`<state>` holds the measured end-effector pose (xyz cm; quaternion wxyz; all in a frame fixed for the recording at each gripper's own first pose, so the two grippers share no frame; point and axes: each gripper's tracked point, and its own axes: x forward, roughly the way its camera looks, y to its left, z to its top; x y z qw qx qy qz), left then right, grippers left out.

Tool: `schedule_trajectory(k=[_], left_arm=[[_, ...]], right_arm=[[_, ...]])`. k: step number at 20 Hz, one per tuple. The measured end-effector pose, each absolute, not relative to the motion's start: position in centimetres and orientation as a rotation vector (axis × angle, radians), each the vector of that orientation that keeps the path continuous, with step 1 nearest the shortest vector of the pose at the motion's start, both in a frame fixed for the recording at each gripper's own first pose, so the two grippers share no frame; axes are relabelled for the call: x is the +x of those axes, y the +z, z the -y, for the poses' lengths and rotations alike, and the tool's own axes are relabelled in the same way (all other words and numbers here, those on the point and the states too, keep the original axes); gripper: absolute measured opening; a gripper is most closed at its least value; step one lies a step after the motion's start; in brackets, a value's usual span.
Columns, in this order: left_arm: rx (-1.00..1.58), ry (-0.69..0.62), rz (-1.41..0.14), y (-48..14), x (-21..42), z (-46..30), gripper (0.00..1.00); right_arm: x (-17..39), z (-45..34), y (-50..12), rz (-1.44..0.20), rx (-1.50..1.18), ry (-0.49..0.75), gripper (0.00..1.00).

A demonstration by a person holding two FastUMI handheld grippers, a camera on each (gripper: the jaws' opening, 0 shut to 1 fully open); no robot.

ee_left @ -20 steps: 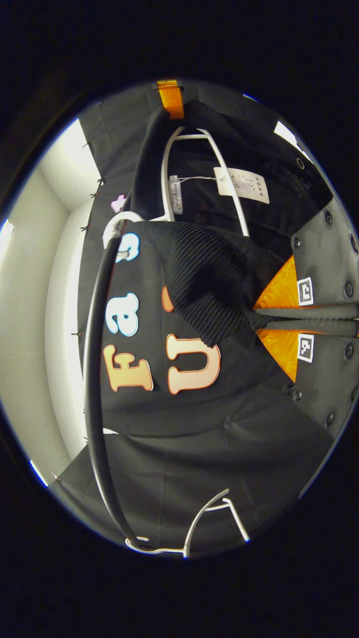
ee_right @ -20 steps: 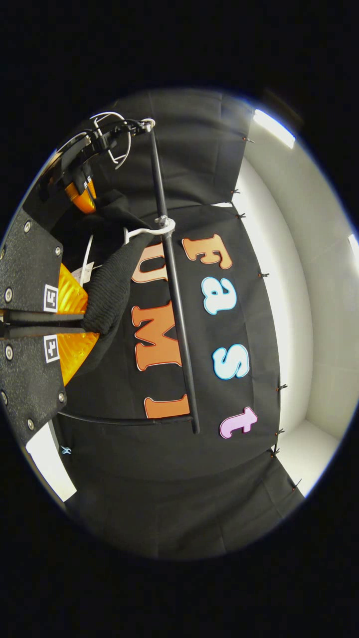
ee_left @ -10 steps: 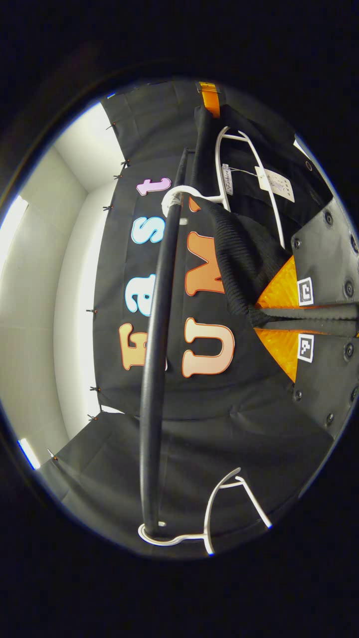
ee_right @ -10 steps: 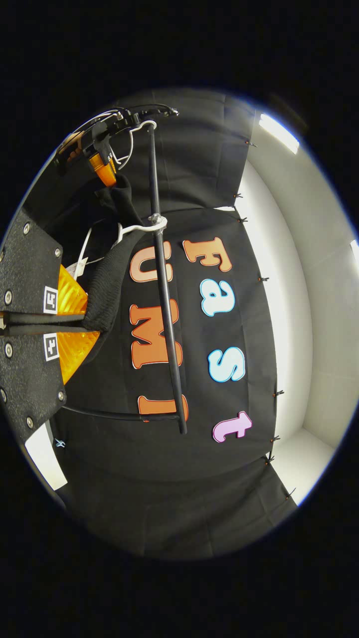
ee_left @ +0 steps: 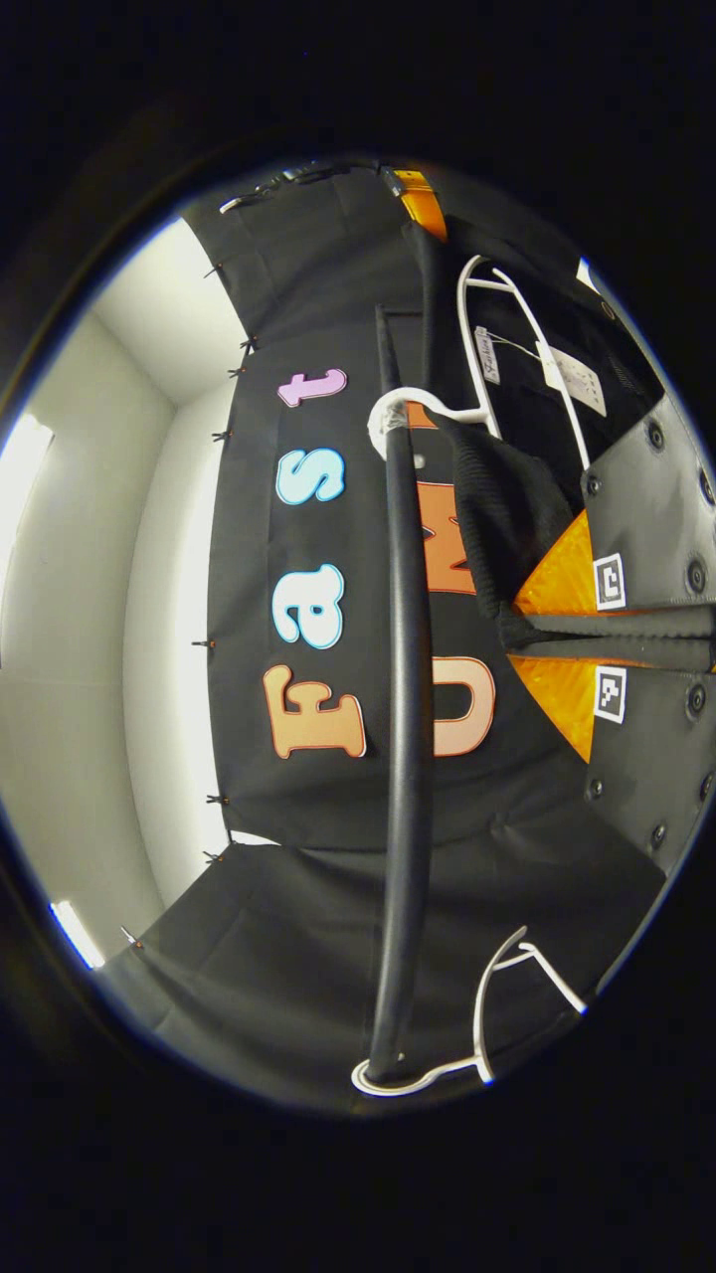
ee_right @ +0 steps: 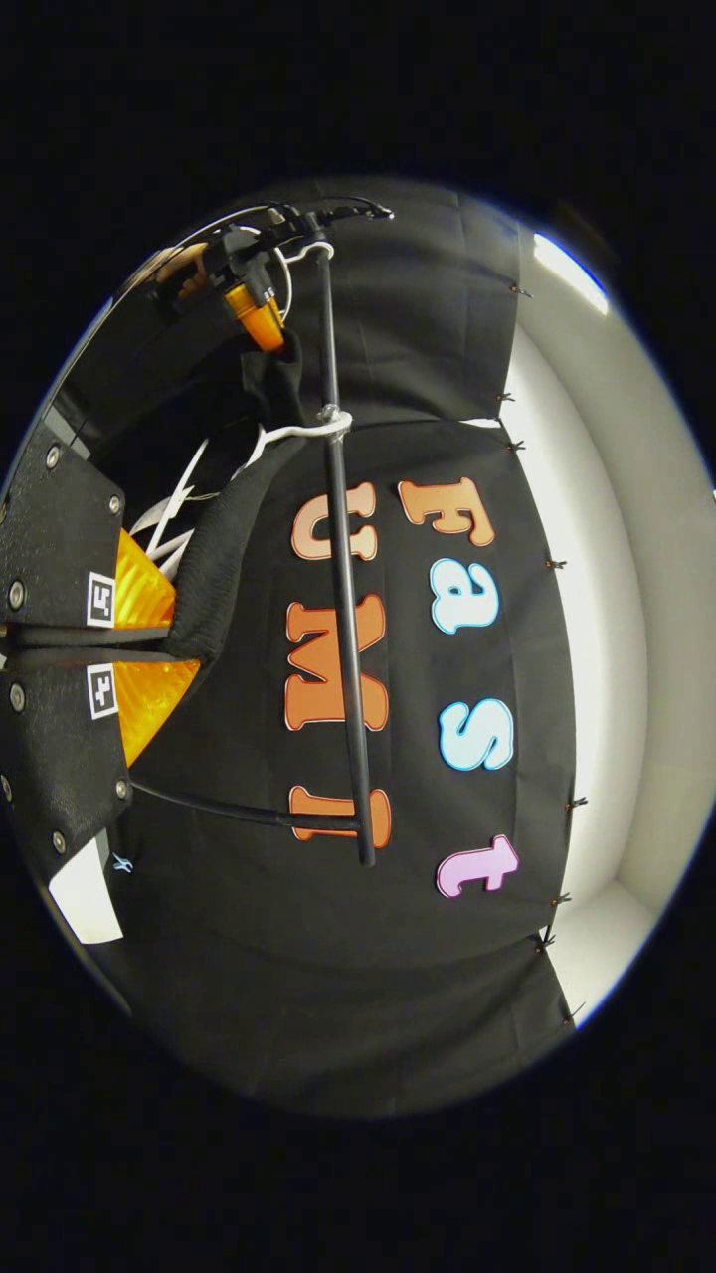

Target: Grasp the clothes on the hanger with both hands and then place them into the laundry hamper below.

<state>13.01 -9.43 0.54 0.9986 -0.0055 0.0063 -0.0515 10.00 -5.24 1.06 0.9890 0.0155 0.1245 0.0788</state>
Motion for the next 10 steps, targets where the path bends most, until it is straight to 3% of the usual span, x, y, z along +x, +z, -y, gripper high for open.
schedule_trajectory(k=[10], left_arm=[[0.046,-0.070,-0.003,1.1,13.3,9.1,0.06]], right_arm=[[14.3,6.9,-2.0,-0.290,0.042,0.226,0.00]])
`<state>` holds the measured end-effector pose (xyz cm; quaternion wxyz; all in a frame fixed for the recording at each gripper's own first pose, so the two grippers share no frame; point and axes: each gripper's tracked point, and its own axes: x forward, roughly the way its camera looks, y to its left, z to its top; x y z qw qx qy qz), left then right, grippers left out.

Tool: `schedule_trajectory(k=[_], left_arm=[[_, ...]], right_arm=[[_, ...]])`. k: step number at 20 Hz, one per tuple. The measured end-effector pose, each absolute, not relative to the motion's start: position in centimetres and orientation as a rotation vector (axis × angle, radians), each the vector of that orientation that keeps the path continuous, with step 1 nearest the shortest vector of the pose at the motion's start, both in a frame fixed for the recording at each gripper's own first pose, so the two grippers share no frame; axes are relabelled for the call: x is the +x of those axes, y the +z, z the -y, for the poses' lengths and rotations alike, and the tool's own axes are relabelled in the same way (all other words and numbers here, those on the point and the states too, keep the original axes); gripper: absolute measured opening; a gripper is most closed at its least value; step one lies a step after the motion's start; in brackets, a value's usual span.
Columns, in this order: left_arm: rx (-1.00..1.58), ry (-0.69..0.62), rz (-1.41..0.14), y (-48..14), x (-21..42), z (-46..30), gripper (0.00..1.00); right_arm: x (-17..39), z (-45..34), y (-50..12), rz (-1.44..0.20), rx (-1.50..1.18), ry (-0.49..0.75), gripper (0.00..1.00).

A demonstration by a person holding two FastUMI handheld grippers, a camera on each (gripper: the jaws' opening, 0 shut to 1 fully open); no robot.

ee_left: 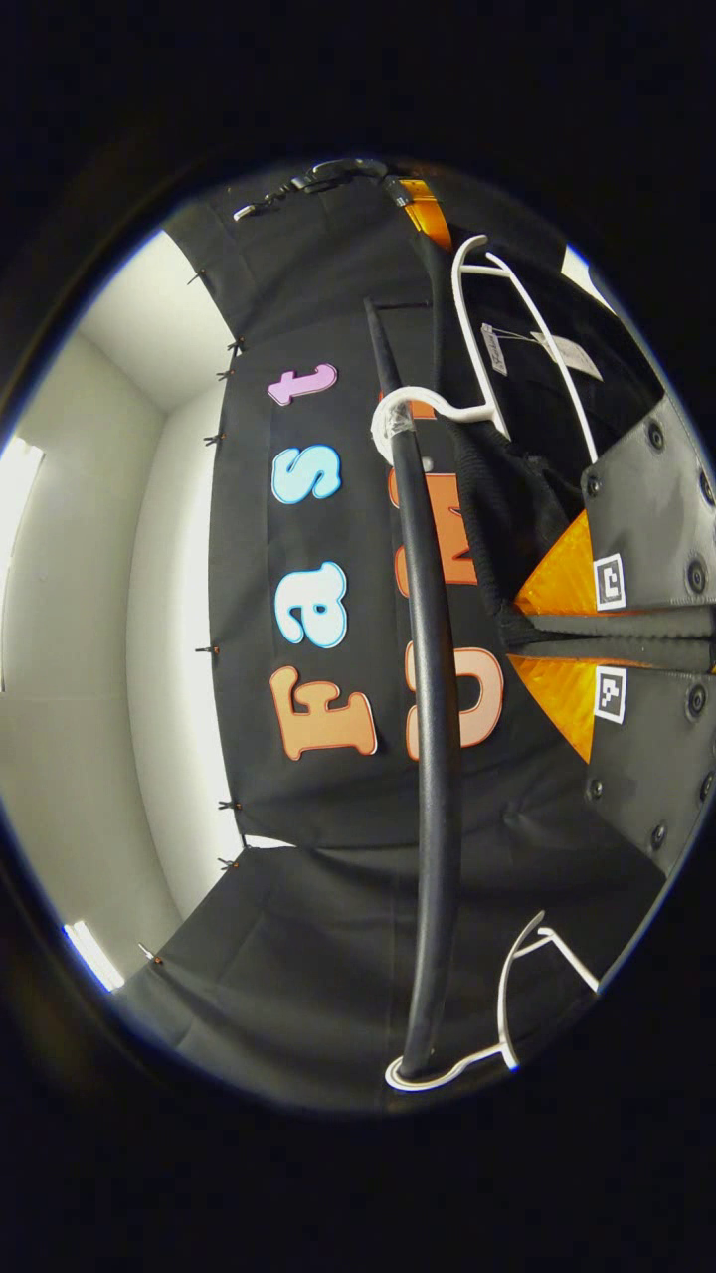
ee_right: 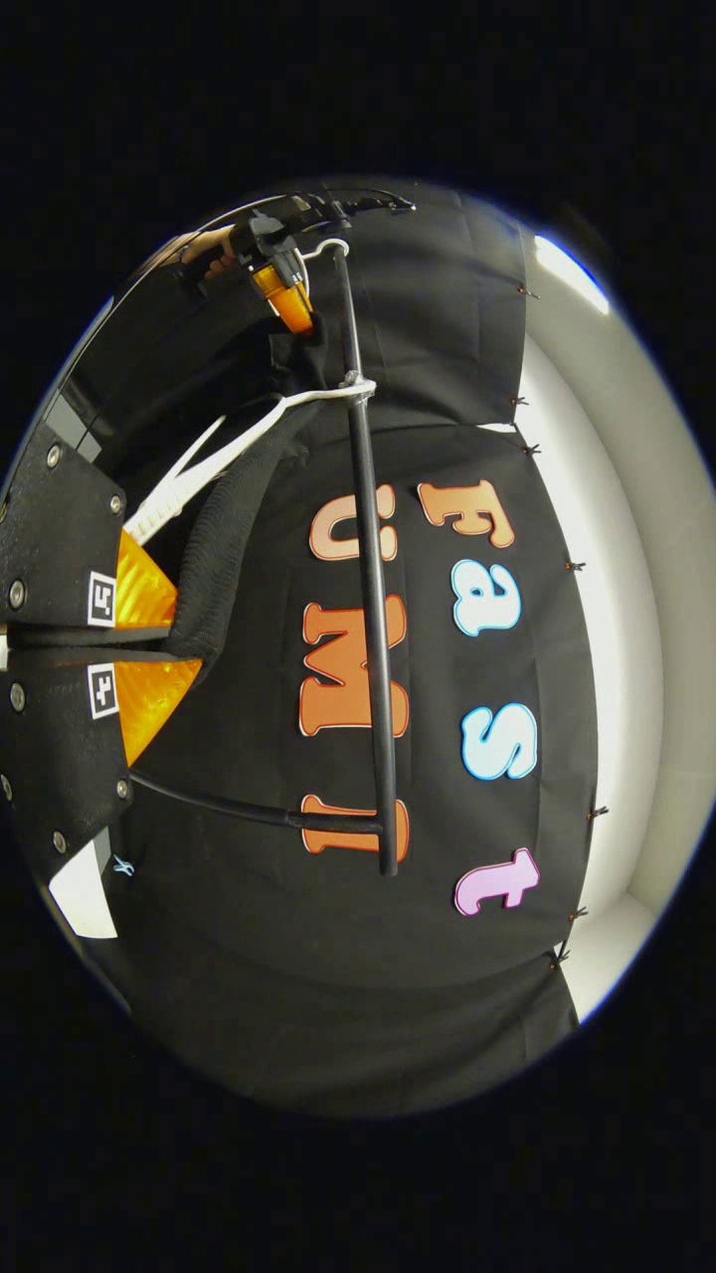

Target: Grasp the clothes on the hanger with both hands and then place them into the laundry hamper below.

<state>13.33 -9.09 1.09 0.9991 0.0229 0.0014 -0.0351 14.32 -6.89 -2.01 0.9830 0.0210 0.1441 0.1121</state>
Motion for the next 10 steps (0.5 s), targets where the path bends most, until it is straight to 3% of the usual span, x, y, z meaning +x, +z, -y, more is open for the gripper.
schedule_trajectory(k=[4,5,9,10], left_arm=[[0.043,-0.036,-0.005,0.4,13.7,8.1,0.07],[0.050,-0.025,-0.008,0.2,14.0,7.7,0.07],[0.048,0.016,-0.015,-0.5,13.5,6.4,0.07],[0.038,0.024,-0.023,-1.0,13.4,5.9,0.07]], right_arm=[[16.5,6.5,-4.0,-0.290,0.123,0.290,0.00],[17.1,6.2,-4.2,-0.284,0.143,0.306,0.05],[18.0,5.1,-5.7,-0.273,0.187,0.353,0.00],[18.2,4.7,-6.1,-0.269,0.206,0.367,0.05]])
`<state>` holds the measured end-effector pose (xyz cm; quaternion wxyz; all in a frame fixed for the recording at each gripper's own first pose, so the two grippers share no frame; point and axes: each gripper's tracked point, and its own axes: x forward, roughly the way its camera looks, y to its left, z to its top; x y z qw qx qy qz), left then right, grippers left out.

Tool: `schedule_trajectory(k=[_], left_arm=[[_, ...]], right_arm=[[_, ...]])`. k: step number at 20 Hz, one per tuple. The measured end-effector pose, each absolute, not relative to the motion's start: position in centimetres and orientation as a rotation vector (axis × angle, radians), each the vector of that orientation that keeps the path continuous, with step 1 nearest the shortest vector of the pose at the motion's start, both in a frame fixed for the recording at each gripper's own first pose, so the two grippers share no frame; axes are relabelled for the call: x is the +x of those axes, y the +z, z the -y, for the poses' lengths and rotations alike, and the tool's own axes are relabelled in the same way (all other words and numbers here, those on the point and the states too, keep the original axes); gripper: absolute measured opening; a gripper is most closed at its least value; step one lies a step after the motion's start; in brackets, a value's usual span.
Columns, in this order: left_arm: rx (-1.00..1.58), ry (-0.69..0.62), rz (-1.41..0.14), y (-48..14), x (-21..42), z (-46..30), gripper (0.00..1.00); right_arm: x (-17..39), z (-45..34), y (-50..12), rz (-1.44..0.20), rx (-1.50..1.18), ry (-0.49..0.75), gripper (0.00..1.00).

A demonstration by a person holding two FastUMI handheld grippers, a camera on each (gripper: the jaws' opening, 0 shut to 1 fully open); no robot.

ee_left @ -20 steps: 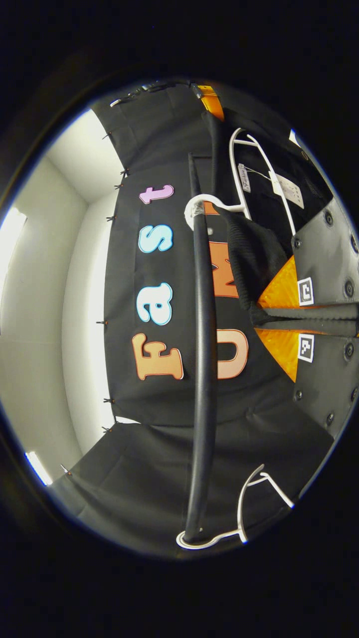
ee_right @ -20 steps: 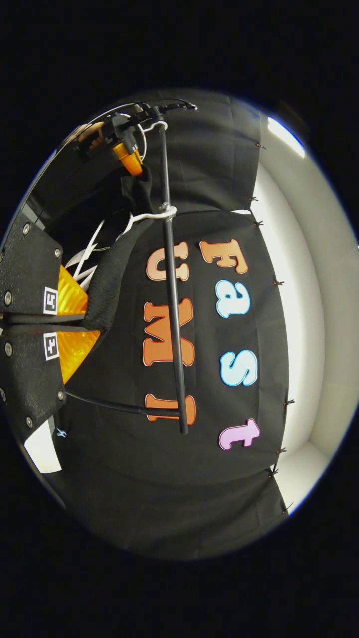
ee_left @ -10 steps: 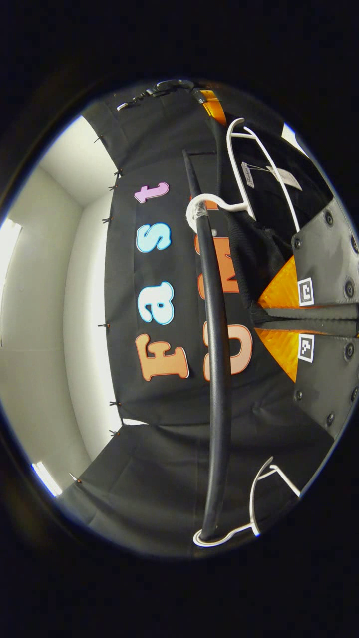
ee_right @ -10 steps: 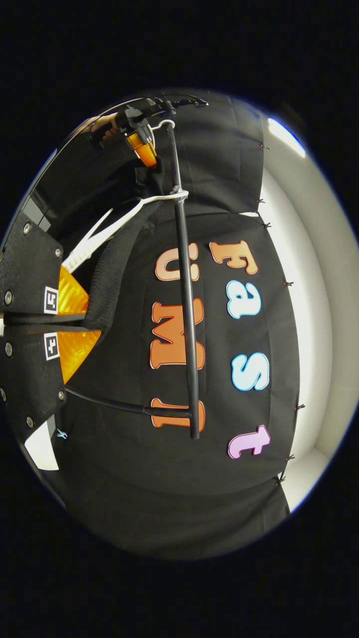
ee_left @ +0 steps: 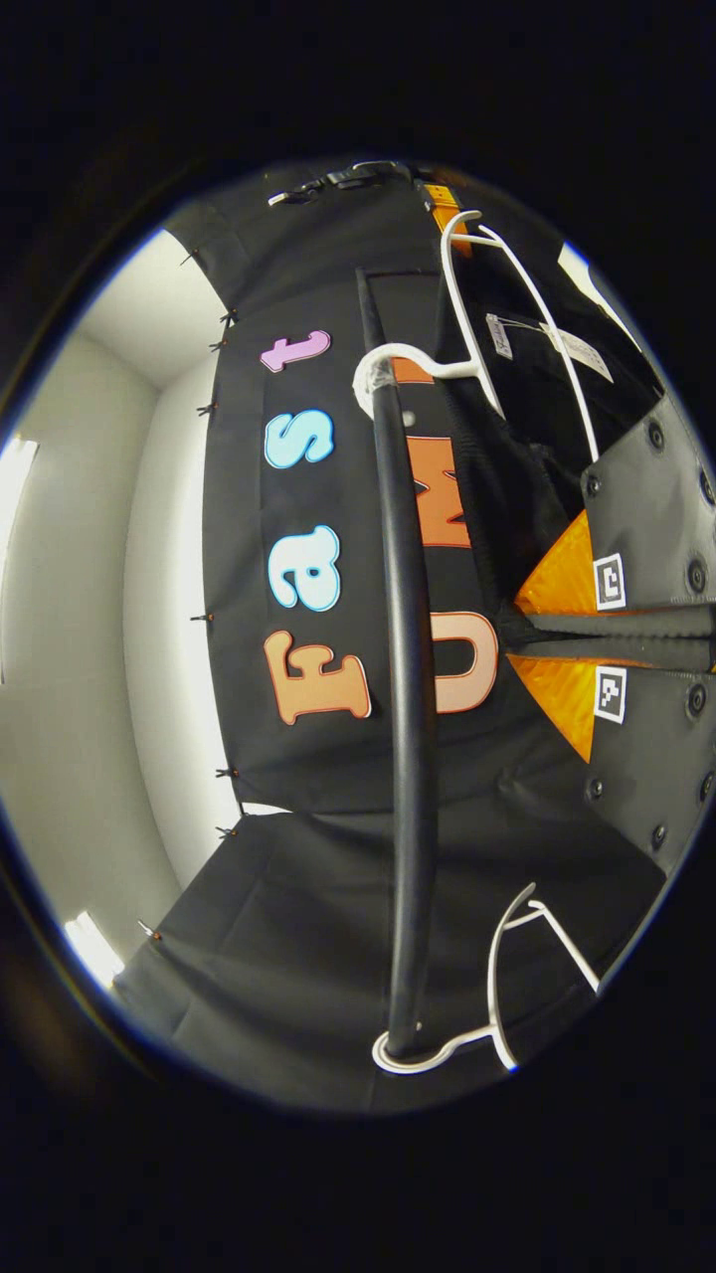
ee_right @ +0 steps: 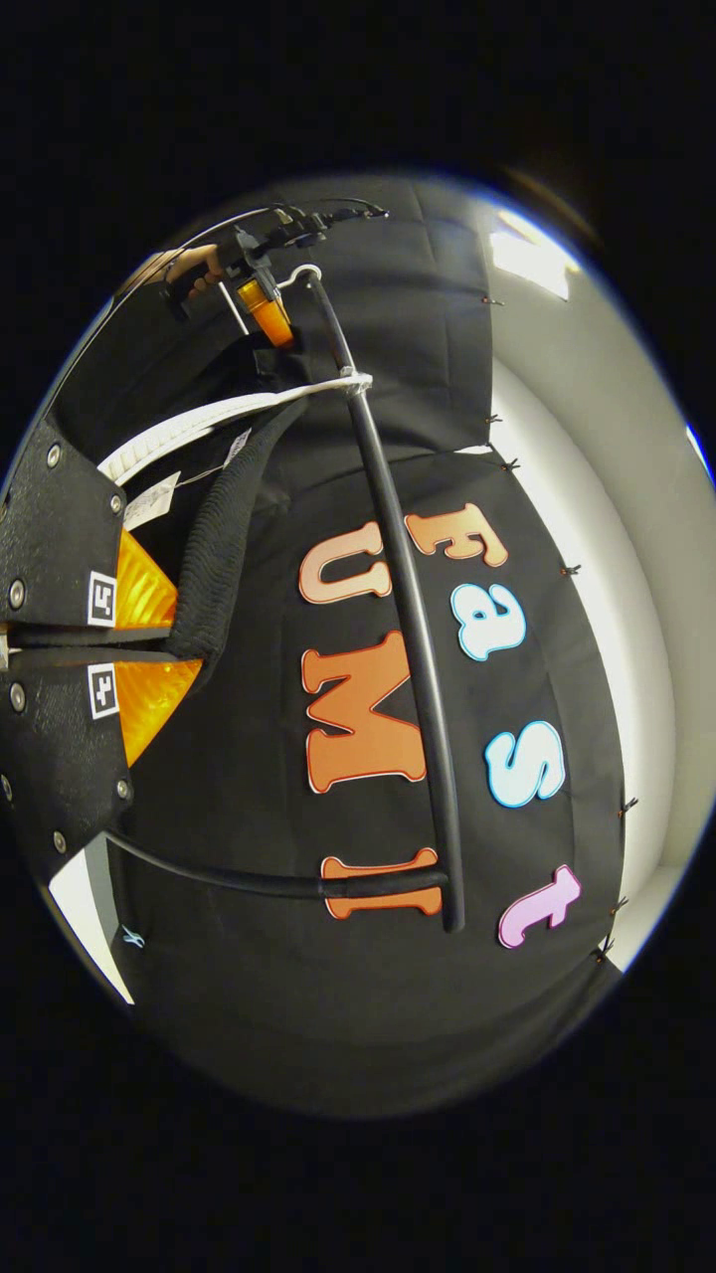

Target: Grasp the clothes on the hanger with both hands and then place them into the laundry hamper below.

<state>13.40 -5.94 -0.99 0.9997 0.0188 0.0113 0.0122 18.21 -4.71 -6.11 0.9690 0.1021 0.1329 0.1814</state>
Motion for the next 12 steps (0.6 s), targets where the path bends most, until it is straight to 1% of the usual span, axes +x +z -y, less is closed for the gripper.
schedule_trajectory(k=[1,5,12], left_arm=[[0.012,0.031,-0.034,-1.7,13.3,5.5,0.05],[-0.091,0.037,-0.082,-4.0,13.4,4.8,0.07],[-0.078,0.069,-0.120,-6.1,13.0,2.9,0.07]], right_arm=[[18.3,4.2,-6.7,-0.272,0.229,0.383,0.00],[18.8,3.4,-9.4,-0.299,0.348,0.415,0.00],[20.3,0.7,-16.1,-0.354,0.458,0.443,0.00]])
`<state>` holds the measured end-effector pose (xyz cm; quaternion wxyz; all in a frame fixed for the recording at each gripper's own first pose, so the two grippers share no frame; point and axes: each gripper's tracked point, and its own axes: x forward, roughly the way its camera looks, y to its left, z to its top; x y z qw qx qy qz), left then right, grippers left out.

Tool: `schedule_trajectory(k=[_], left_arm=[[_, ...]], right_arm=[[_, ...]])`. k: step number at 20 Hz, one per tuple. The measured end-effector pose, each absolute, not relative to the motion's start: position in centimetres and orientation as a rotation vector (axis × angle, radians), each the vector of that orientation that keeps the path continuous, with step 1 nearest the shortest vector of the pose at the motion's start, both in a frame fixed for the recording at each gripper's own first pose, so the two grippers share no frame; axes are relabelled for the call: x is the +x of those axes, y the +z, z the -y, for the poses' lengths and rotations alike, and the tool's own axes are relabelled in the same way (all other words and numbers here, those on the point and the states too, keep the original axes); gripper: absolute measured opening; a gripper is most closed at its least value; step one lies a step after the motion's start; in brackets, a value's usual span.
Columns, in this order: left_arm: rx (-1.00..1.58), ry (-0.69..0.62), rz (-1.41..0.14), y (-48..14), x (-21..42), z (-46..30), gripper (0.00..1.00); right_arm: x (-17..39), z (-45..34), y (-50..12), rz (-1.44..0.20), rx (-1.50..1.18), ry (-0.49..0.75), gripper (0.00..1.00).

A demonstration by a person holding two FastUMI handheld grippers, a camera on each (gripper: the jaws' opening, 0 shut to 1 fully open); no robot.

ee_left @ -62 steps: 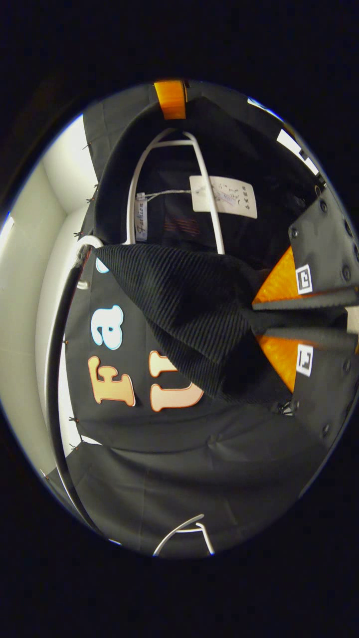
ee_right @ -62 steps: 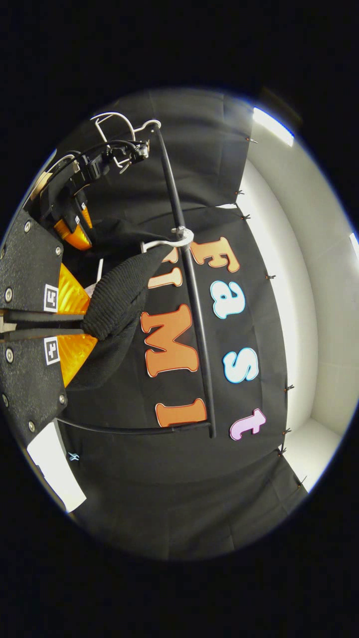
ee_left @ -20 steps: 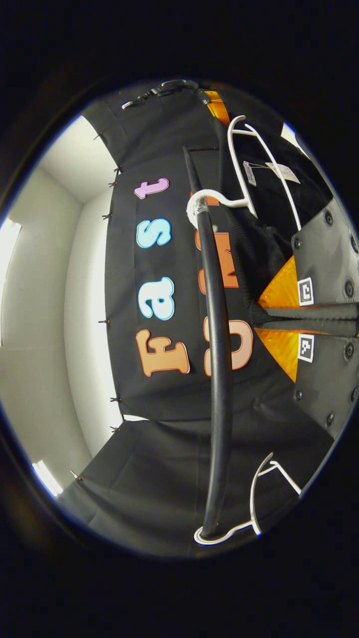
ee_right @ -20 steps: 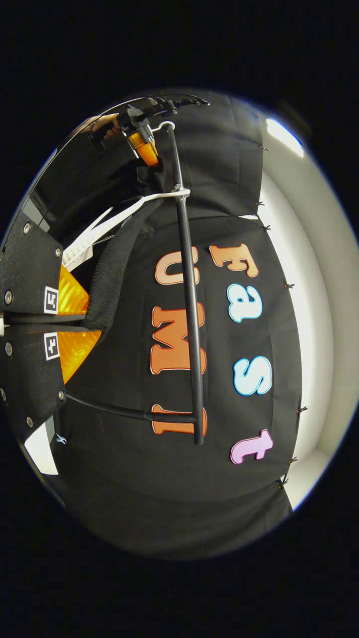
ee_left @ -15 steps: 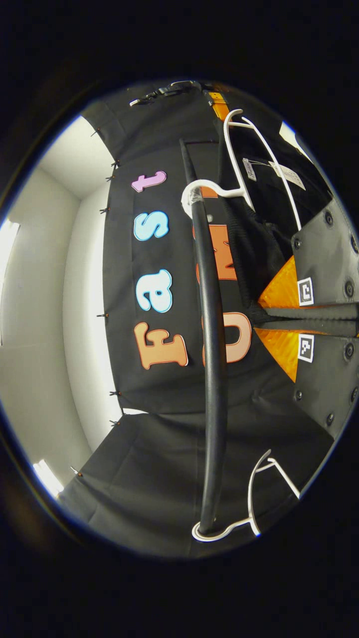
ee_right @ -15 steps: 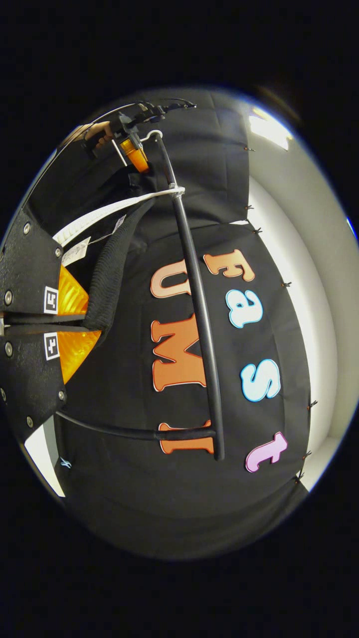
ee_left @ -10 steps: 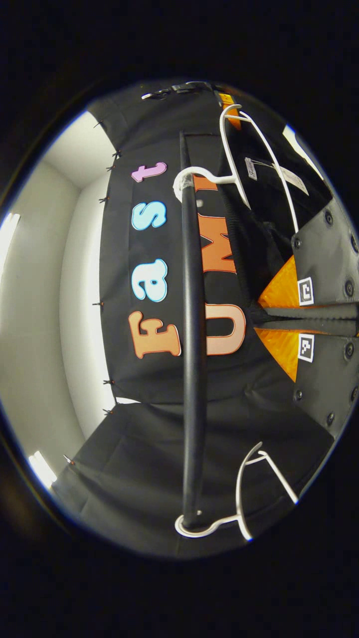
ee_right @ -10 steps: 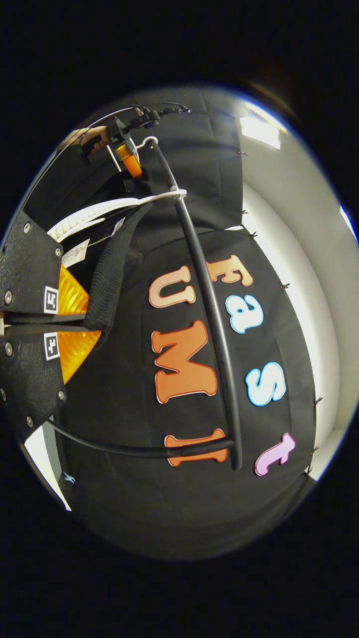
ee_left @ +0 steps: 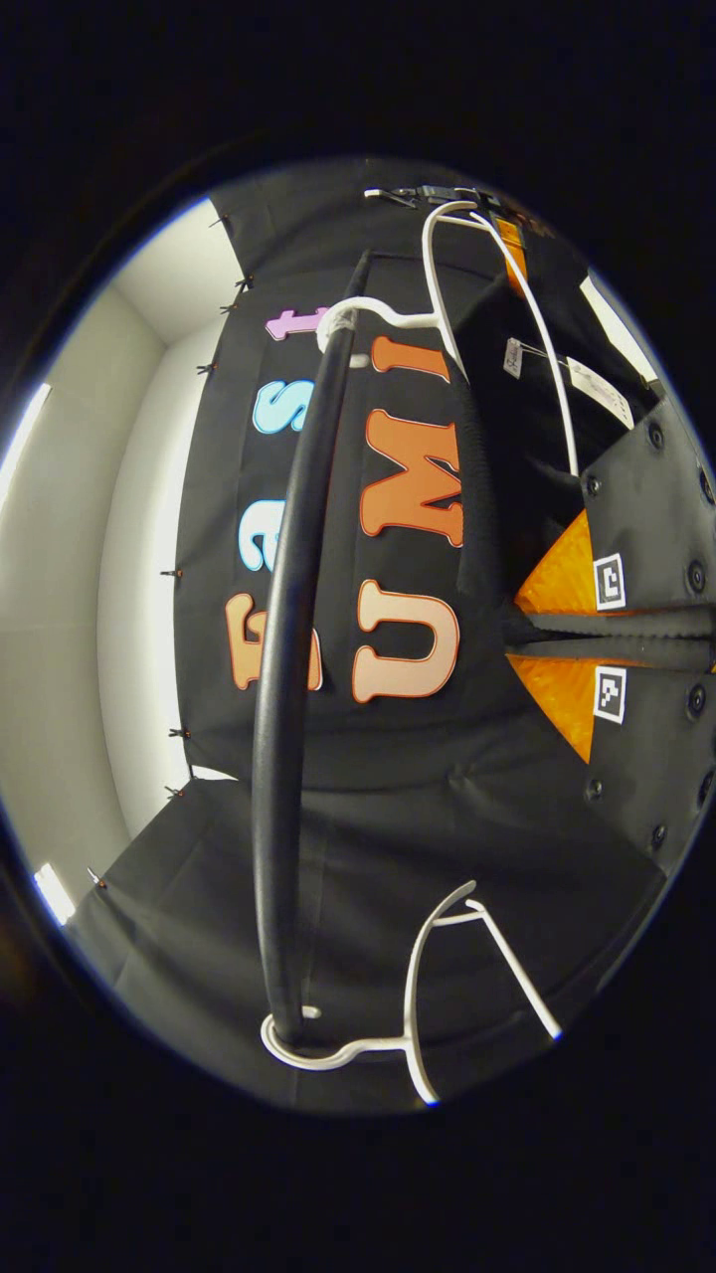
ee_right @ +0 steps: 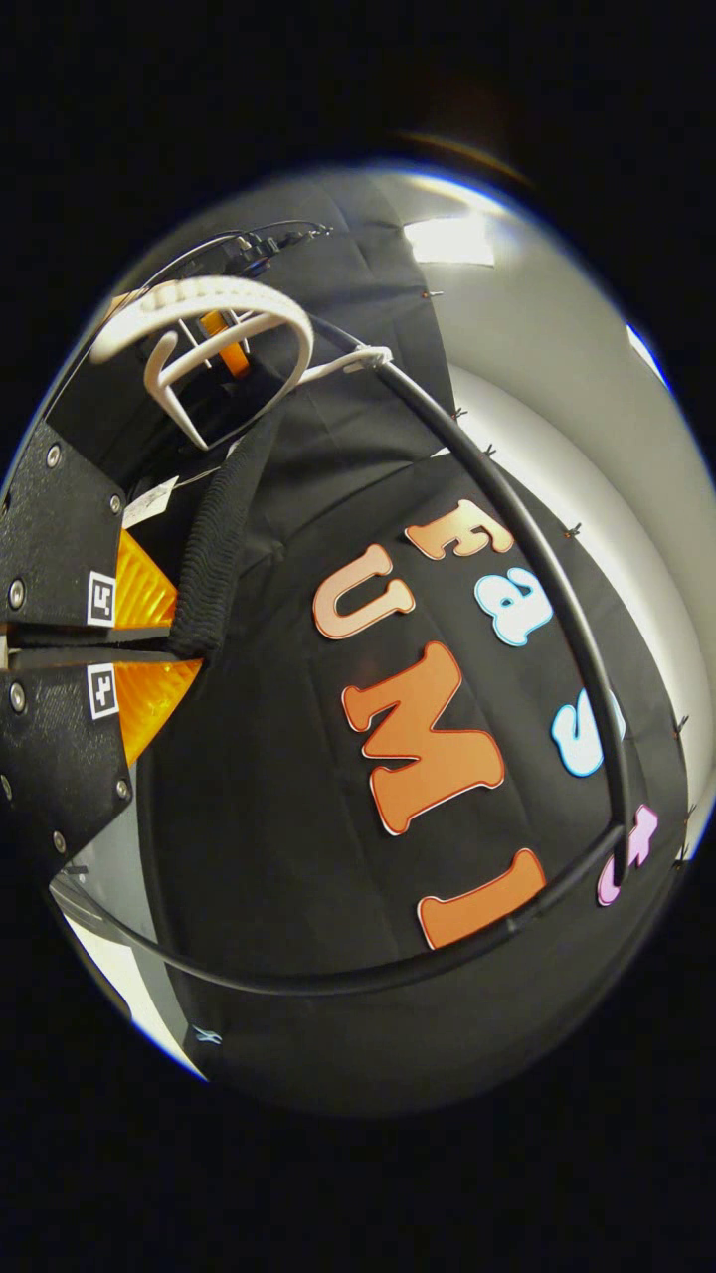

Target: Grasp the clothes on the hanger with both hands and then place them into the laundry hamper below.

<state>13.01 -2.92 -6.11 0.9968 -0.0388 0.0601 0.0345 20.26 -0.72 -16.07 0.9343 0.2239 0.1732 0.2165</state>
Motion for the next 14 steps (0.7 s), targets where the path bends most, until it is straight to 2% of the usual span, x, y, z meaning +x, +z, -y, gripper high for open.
schedule_trajectory(k=[4,10,11,13,14], left_arm=[[-0.064,0.105,-0.143,-7.5,13.6,1.6,0.07],[0.042,0.148,-0.172,-10.4,13.1,0.0,0.07],[0.047,0.148,-0.188,-11.4,13.1,0.0,0.09],[0.022,0.151,-0.232,-13.6,13.1,-0.4,0.05],[0.018,0.164,-0.246,-14.6,13.1,-1.0,0.07]], right_arm=[[21.0,-1.8,-20.2,-0.415,0.493,0.436,0.00],[20.9,-4.5,-23.1,-0.449,0.467,0.427,0.00],[20.6,-4.7,-23.8,-0.457,0.457,0.420,0.00],[20.6,-5.5,-25.0,-0.485,0.469,0.409,0.00],[20.6,-5.8,-25.6,-0.494,0.482,0.401,0.00]])
